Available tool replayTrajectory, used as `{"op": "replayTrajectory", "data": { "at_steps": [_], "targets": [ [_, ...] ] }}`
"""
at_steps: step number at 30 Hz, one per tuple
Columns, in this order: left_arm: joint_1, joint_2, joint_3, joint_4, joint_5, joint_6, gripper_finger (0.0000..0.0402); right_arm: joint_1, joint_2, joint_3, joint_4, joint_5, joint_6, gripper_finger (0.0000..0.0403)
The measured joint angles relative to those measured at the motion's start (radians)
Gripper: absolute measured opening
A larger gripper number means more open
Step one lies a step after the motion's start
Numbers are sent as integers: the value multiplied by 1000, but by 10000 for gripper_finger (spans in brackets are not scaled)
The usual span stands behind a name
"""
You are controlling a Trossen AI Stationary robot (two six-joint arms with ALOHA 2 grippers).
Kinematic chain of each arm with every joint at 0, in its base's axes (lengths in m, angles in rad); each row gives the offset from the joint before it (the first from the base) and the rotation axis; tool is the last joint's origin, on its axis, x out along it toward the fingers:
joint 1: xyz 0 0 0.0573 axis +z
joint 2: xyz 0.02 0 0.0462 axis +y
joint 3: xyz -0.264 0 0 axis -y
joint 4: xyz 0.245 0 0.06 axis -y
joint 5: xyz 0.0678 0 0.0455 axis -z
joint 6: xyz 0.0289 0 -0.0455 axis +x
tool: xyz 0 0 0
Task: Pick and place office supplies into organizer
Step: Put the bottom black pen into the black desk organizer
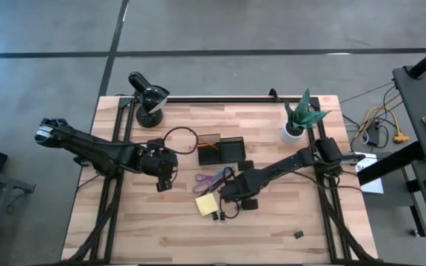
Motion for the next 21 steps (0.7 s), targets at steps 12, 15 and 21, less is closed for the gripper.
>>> {"op": "replayTrajectory", "data": {
  "at_steps": [12, 15, 21],
  "targets": [
    [0, -76, 0, -108, -1, -116, 180, -17, -4, 230, -223, 381, -271, 14],
    [0, -115, 0, -105, -1, -146, 180, -48, -4, 262, -240, 470, -410, 14],
    [0, -191, 0, -105, -1, -210, 180, -138, -3, 293, -243, 660, -659, 13]
  ]
}}
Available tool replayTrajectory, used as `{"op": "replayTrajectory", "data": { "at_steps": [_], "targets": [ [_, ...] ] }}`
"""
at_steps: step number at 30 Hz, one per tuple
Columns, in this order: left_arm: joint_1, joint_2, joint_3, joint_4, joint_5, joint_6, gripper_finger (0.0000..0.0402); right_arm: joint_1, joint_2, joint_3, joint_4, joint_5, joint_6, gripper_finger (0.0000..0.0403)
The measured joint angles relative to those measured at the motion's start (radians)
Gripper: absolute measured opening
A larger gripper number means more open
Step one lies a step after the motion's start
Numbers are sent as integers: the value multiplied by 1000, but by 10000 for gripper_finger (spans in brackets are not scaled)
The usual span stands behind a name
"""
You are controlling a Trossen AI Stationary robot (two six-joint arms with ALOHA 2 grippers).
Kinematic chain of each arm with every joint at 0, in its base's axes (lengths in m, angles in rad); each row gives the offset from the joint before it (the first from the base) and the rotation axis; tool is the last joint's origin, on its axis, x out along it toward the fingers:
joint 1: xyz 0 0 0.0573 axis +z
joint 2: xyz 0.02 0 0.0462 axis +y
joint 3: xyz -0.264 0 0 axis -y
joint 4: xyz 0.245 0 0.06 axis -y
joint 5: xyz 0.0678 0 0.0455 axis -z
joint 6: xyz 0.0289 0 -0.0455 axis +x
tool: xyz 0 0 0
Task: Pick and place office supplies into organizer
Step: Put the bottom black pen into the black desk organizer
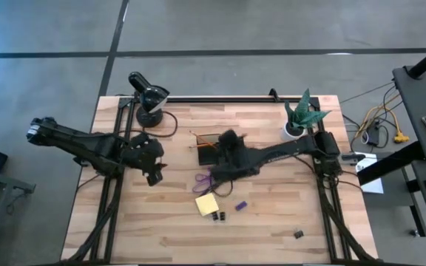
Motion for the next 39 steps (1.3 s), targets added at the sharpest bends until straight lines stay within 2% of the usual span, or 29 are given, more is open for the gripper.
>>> {"op": "replayTrajectory", "data": {
  "at_steps": [6, 13, 19, 26, 28, 39],
  "targets": [
    [-1, -49, -20, 1, 0, -56, 180, -97, 0, 49, 4, 46, -164, 13],
    [-1, -77, -93, 18, -3, -106, 180, -130, 0, 58, 85, 51, -386, 13],
    [-1, -76, -140, 56, -3, -132, 180, -133, 16, 46, 127, 70, -444, 13],
    [-1, -69, -146, 81, -3, -131, 180, -141, 110, 46, 168, 73, -510, 25],
    [-1, -71, -146, 83, -3, -131, 180, -145, 134, 46, 171, 103, -513, 26],
    [-1, -61, -146, 94, -27, -127, 180, -143, 140, 66, 198, 111, -540, 28]
  ]
}}
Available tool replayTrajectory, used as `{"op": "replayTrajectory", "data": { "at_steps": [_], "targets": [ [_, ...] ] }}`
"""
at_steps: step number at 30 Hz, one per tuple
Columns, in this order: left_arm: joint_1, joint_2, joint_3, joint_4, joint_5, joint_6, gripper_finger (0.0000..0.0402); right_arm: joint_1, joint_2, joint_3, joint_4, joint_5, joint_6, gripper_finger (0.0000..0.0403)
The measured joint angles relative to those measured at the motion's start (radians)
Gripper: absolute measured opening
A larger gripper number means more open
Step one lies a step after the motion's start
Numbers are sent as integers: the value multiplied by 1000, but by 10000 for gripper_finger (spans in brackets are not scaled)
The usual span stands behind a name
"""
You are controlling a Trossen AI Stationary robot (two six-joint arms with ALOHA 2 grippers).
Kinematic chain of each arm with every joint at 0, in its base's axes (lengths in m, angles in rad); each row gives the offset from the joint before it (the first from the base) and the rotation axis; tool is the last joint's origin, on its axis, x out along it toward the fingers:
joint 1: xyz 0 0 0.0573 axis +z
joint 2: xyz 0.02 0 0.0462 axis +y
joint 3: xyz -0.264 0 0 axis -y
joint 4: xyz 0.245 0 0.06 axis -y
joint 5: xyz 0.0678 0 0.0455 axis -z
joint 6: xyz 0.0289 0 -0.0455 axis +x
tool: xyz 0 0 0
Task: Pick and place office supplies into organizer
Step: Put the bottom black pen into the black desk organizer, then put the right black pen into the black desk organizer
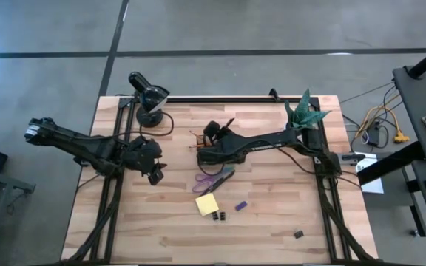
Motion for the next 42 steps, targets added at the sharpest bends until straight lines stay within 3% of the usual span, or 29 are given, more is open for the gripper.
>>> {"op": "replayTrajectory", "data": {
  "at_steps": [8, 22, 31, 37, 42],
  "targets": [
    [-1, 6, 0, 1, -24, 3, 180, 2, -1, 44, 45, -78, -13, 29],
    [-1, 48, 0, 64, -23, 0, 180, 18, -1, 17, 68, -98, 17, 32],
    [0, 73, 0, 84, -15, -2, 180, 32, -1, 17, 71, -132, 89, 111],
    [0, 71, 0, 101, -11, -5, 180, 69, -1, 33, 68, -90, 101, 154],
    [0, 67, 6, 108, 35, -27, 180, 116, -8, 100, 31, -110, 248, 173]
  ]
}}
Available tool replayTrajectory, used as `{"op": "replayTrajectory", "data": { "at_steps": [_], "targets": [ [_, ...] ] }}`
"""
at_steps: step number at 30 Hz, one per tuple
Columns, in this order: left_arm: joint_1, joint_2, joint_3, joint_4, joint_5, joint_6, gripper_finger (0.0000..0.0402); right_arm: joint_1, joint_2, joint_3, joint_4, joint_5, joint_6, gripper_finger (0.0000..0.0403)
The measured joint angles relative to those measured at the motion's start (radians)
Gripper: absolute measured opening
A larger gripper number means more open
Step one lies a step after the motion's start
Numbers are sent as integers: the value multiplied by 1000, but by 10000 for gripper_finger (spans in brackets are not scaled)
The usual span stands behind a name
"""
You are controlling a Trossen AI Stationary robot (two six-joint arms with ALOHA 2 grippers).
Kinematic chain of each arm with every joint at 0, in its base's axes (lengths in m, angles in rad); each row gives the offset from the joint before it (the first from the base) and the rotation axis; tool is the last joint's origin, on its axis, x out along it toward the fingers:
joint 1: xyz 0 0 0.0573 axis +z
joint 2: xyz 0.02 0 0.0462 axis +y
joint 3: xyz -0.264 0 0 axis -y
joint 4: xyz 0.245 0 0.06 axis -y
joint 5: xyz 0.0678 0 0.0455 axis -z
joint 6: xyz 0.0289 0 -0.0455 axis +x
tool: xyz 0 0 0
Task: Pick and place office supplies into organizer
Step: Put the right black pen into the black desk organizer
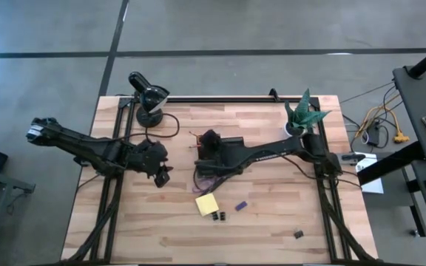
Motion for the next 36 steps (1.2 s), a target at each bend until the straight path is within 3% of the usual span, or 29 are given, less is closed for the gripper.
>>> {"op": "replayTrajectory", "data": {
  "at_steps": [3, 8, 10, 18, 22, 36],
  "targets": [
    [0, 0, 2, 4, 40, -3, 180, 27, -13, 64, -101, -144, 229, 175],
    [0, 0, 2, 34, 69, -2, 180, 39, -46, 95, -194, -676, 573, 171],
    [0, 2, 0, 45, 70, 4, 180, 56, -48, 76, -182, -795, 600, 170],
    [0, 2, -1, 46, 67, 32, 180, 130, 1, -29, -71, -826, 366, 167],
    [0, 2, -2, 46, 67, 32, 180, 118, 4, -93, 19, -826, 352, 160],
    [0, 2, -3, 44, 66, 52, 180, -21, 9, -236, 55, -856, 324, 139]
  ]
}}
